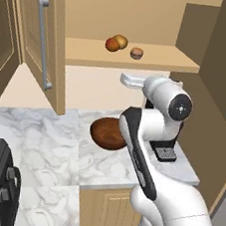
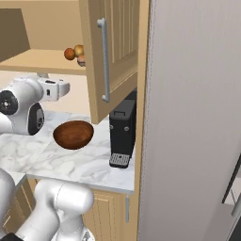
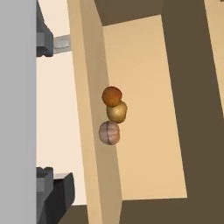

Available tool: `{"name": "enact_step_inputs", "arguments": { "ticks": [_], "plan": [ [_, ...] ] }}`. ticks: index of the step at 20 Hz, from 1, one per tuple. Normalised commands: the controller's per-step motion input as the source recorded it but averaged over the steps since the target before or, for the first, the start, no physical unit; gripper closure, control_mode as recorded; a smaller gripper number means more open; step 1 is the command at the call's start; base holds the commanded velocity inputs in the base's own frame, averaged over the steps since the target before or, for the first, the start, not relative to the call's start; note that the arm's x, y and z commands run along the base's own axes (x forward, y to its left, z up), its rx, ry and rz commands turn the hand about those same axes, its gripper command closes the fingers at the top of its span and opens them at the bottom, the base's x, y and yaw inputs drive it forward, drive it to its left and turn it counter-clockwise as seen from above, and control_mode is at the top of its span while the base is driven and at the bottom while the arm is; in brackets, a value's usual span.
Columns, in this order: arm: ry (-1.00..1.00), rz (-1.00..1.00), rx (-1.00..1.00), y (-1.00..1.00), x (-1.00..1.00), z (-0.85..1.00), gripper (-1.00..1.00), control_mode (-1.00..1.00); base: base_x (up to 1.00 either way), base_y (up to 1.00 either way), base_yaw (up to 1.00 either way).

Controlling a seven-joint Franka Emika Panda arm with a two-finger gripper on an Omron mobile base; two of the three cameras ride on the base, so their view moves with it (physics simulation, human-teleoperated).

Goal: Open the cabinet. Pick the tangerine and mango from the cabinet and place them into the bowl. Then close the cabinet.

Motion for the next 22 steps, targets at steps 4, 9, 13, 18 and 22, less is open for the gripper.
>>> {"name": "enact_step_inputs", "arguments": {
  "ticks": [4,9,13,18,22],
  "plan": [
    [0.22,-0.18,-0.04,-0.2,0.28,0.33,-1.0,-1.0,0.0,0.0,0.0],
    [0.12,-0.01,-0.01,0.0,0.18,0.14,-1.0,-1.0,0.0,0.0,0.0],
    [0.0,0.0,0.0,0.0,0.0,0.0,-1.0,-1.0,0.0,0.0,0.0],
    [0.0,0.0,0.0,0.0,0.0,0.0,-1.0,-1.0,0.0,0.0,0.0],
    [0.0,0.07,-0.08,0.16,-0.23,-0.09,-1.0,-1.0,0.0,0.0,0.0]
  ]
}}
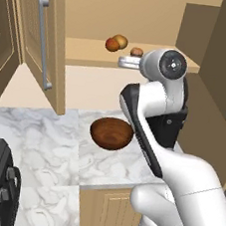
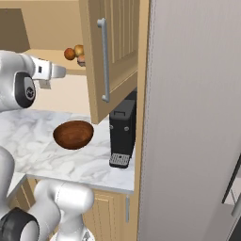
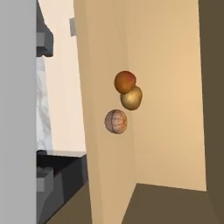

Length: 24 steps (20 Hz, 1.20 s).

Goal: Open the cabinet. Pick the tangerine and mango from the cabinet and place them into the bowl. Then close the cabinet.

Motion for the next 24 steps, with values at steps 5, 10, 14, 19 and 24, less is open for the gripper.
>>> {"name": "enact_step_inputs", "arguments": {
  "ticks": [5,10,14,19,24],
  "plan": [
    [0.1,0.09,-0.04,0.08,-0.13,-0.1,-1.0,-1.0,0.0,0.0,0.0],
    [0.34,0.05,0.0,0.0,0.0,-0.1,-1.0,-1.0,0.0,0.0,0.0],
    [0.33,0.04,0.0,0.0,-0.01,-0.29,-1.0,-1.0,0.0,0.0,0.0],
    [0.22,0.03,0.0,0.0,-0.04,-0.26,-1.0,-1.0,0.0,0.0,0.0],
    [0.05,0.0,0.0,0.0,0.0,-0.06,-1.0,-1.0,0.0,0.0,0.0]
  ]
}}
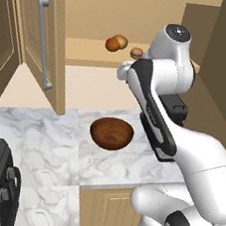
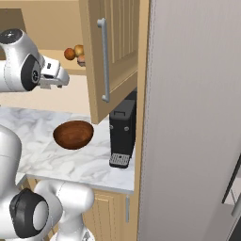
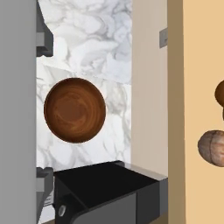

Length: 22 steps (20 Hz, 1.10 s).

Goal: Open the cabinet. Pick the tangerine and mango from the cabinet and place them into the bowl. Then close the cabinet.

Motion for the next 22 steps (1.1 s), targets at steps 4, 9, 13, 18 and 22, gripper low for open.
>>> {"name": "enact_step_inputs", "arguments": {
  "ticks": [4,9,13,18,22],
  "plan": [
    [0.0,0.0,0.0,0.0,0.0,0.0,-1.0,-1.0,0.0,0.0,0.0],
    [0.0,0.0,0.0,0.0,0.0,0.0,-1.0,-1.0,0.0,0.0,0.0],
    [0.0,0.0,0.0,0.0,0.0,0.0,-1.0,-1.0,0.0,0.0,0.0],
    [0.0,0.0,0.0,0.0,0.0,0.0,-1.0,-1.0,0.0,0.0,0.0],
    [0.0,0.0,0.0,0.0,0.0,0.0,-1.0,-1.0,0.0,0.0,0.0]
  ]
}}
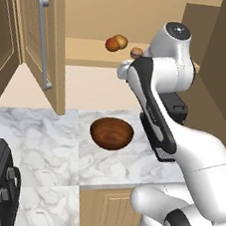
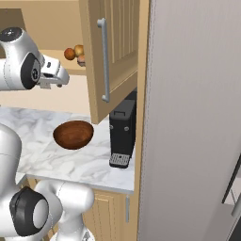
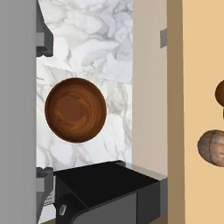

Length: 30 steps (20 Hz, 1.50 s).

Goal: Open the cabinet. Pick the tangerine and mango from the cabinet and place them into the bowl. Then close the cabinet.

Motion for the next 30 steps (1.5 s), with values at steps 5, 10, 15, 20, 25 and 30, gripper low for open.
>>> {"name": "enact_step_inputs", "arguments": {
  "ticks": [5,10,15,20,25,30],
  "plan": [
    [0.0,0.0,0.0,0.0,0.0,0.0,-1.0,-1.0,0.0,0.0,0.0],
    [0.0,-0.01,0.0,0.07,0.17,0.0,-1.0,-1.0,0.0,0.0,0.0],
    [0.01,-0.01,0.0,0.0,0.47,0.17,-1.0,-1.0,0.0,0.0,0.0],
    [0.01,0.0,0.01,0.0,0.33,0.46,-1.0,-1.0,0.0,0.0,0.0],
    [0.0,0.0,0.0,-0.04,0.24,0.32,-1.0,-1.0,0.0,0.0,0.0],
    [-0.05,0.0,0.0,-0.2,0.24,0.0,-1.0,-1.0,0.0,0.0,0.0]
  ]
}}
